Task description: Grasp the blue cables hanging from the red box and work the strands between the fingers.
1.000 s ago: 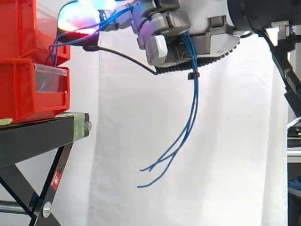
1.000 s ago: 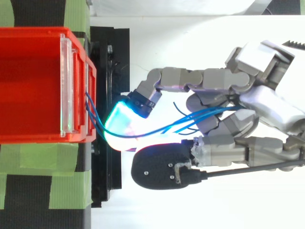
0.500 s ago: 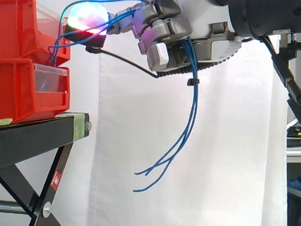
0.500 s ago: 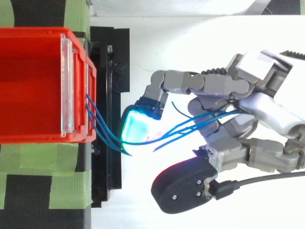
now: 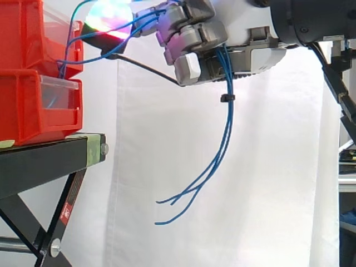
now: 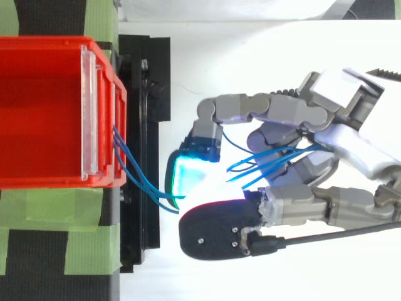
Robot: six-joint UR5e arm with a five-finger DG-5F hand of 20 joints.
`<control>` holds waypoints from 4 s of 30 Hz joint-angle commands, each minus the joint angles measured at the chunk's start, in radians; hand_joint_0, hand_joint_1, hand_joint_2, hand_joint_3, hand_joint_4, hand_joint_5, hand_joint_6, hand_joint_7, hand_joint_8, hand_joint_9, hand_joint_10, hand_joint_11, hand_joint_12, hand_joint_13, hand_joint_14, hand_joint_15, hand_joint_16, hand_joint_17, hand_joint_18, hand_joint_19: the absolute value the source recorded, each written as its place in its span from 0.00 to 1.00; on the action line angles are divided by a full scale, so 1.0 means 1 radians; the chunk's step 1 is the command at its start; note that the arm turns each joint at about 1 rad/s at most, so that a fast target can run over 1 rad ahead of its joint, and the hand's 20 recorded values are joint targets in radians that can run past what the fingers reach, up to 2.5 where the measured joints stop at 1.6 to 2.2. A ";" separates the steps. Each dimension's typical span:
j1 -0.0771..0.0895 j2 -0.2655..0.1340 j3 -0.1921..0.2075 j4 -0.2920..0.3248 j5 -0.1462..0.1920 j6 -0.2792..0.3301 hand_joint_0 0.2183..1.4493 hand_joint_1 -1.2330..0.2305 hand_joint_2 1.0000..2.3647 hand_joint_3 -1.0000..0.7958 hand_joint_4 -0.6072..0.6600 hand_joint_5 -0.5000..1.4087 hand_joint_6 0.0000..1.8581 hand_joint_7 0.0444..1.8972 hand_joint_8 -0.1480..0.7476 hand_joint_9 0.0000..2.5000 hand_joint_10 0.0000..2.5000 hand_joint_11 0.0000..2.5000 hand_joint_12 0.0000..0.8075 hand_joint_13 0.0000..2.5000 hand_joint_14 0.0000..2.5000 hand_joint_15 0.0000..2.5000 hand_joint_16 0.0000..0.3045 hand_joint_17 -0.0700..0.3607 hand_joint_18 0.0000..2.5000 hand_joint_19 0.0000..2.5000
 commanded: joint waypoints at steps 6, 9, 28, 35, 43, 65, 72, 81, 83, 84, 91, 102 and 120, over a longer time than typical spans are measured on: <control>0.000 -0.001 0.000 0.000 0.000 -0.015 0.55 0.41 0.00 0.57 0.62 0.55 0.00 0.81 0.65 0.42 1.00 1.00 0.60 0.59 1.00 0.64 0.18 0.45 0.72 0.33; 0.000 0.001 0.000 0.002 0.002 -0.024 0.54 0.41 0.00 0.58 0.63 0.55 0.00 0.82 0.65 0.42 1.00 1.00 0.60 0.59 1.00 0.64 0.18 0.45 0.72 0.33; 0.000 0.001 0.000 -0.003 0.006 -0.086 0.54 0.43 0.00 0.63 0.59 0.53 0.08 0.81 0.65 0.42 1.00 1.00 0.60 0.59 1.00 0.64 0.18 0.45 0.72 0.33; 0.000 0.001 0.000 -0.006 0.009 -0.086 0.54 0.43 0.00 0.63 0.60 0.52 0.11 0.80 0.65 0.42 1.00 1.00 0.60 0.59 1.00 0.64 0.18 0.45 0.72 0.33; 0.000 0.001 0.000 -0.055 0.011 -0.086 0.54 0.44 0.00 0.63 0.60 0.49 0.18 0.77 0.65 0.42 1.00 1.00 0.60 0.59 1.00 0.64 0.18 0.45 0.72 0.33; 0.000 0.001 -0.001 -0.129 0.009 -0.086 0.55 0.46 0.00 0.66 0.58 0.48 0.25 0.74 0.65 0.42 1.00 1.00 0.60 0.59 1.00 0.64 0.18 0.45 0.72 0.33; 0.000 0.001 0.000 -0.129 0.009 -0.086 0.55 0.46 0.00 0.66 0.58 0.47 0.26 0.74 0.65 0.42 1.00 1.00 0.60 0.59 1.00 0.64 0.18 0.45 0.72 0.33; 0.000 0.001 0.000 -0.129 0.008 -0.086 0.54 0.46 0.00 0.68 0.57 0.47 0.29 0.73 0.65 0.42 1.00 1.00 0.60 0.59 1.00 0.64 0.18 0.45 0.72 0.33; 0.000 0.001 0.000 -0.129 0.008 -0.086 0.54 0.47 0.00 0.69 0.58 0.47 0.29 0.72 0.65 0.42 1.00 1.00 0.60 0.59 1.00 0.64 0.18 0.45 0.72 0.33; 0.000 0.001 0.000 -0.129 0.008 -0.086 0.54 0.47 0.00 0.70 0.58 0.47 0.30 0.72 0.65 0.42 1.00 1.00 0.60 0.59 1.00 0.64 0.18 0.45 0.72 0.33; 0.000 0.001 0.000 -0.129 0.009 -0.086 0.54 0.47 0.00 0.67 0.57 0.46 0.33 0.71 0.65 0.42 1.00 1.00 0.60 0.59 1.00 0.64 0.18 0.45 0.72 0.33; 0.000 0.001 0.000 -0.129 0.009 -0.086 0.54 0.47 0.00 0.69 0.58 0.46 0.35 0.70 0.65 0.42 1.00 1.00 0.60 0.59 1.00 0.64 0.18 0.45 0.72 0.33; 0.000 -0.001 0.000 -0.129 0.009 -0.086 0.54 0.47 0.00 0.69 0.57 0.45 0.35 0.69 0.65 0.42 1.00 1.00 0.60 0.59 1.00 0.64 0.18 0.45 0.72 0.33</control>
